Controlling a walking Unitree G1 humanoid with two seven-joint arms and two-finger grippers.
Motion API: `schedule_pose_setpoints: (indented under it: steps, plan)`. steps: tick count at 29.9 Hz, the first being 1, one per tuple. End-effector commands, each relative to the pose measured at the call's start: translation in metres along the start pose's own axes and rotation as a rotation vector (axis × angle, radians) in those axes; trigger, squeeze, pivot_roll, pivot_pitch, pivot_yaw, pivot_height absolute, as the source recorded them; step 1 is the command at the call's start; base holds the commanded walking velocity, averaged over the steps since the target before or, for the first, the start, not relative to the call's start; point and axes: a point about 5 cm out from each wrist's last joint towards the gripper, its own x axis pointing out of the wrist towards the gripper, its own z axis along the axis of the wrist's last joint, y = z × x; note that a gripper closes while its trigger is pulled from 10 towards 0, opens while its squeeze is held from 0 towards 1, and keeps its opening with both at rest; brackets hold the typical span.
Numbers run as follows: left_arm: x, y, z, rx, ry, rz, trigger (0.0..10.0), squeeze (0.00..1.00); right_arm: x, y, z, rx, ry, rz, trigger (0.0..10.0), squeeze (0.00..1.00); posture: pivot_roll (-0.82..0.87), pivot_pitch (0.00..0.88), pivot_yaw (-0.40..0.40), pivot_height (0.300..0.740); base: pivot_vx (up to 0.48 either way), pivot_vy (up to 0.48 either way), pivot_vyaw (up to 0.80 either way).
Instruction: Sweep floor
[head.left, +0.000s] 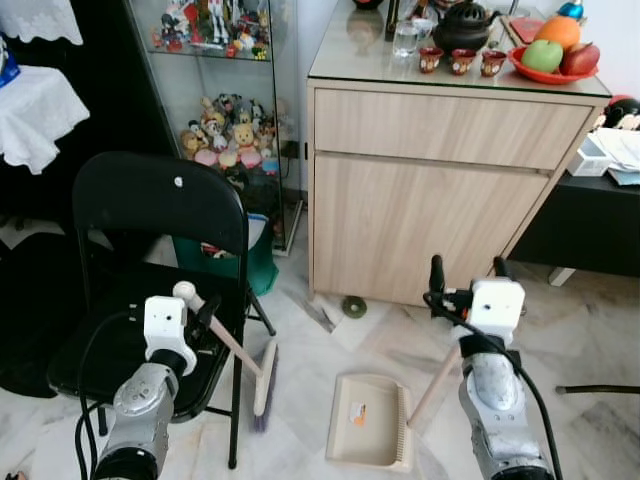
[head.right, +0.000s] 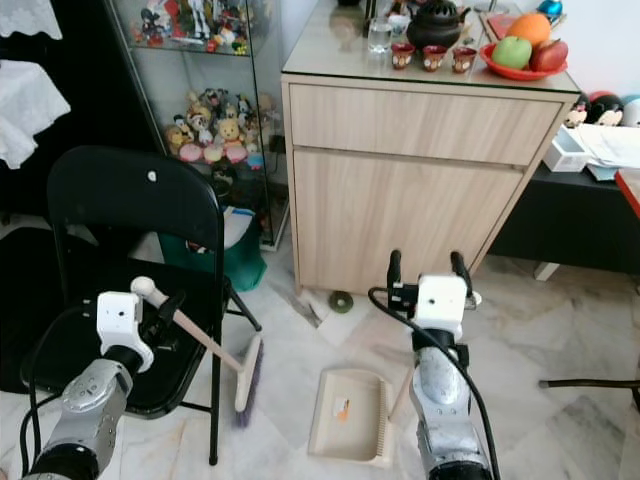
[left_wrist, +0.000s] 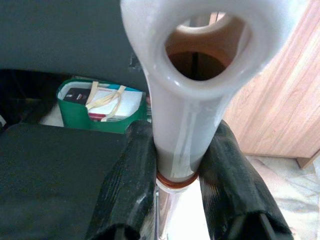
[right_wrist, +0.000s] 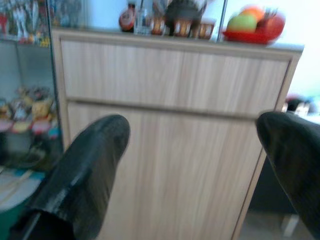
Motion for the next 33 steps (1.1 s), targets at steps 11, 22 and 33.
schedule_pose_setpoints:
  steps: [11,22,33]
  plan:
    - [0.001,-0.001,0.001,0.005,-0.005,-0.006,10.0,0.00,-0.010,-0.010,-0.024,0.186,0.189,-0.145,10.0,0.00,-0.08,0.065,-0.009,0.740,0.000,0.000,0.00]
    - [0.001,-0.002,0.000,0.003,-0.005,-0.008,10.0,0.00,-0.011,-0.010,-0.027,0.283,0.239,-0.196,10.0,0.00,-0.07,0.066,-0.008,0.740,0.000,0.000,0.00]
    - [0.000,-0.002,0.000,0.001,-0.005,-0.007,10.0,0.00,-0.012,-0.019,-0.021,0.286,0.195,-0.250,10.0,0.00,-0.08,0.075,-0.006,0.740,0.000,0.000,0.00]
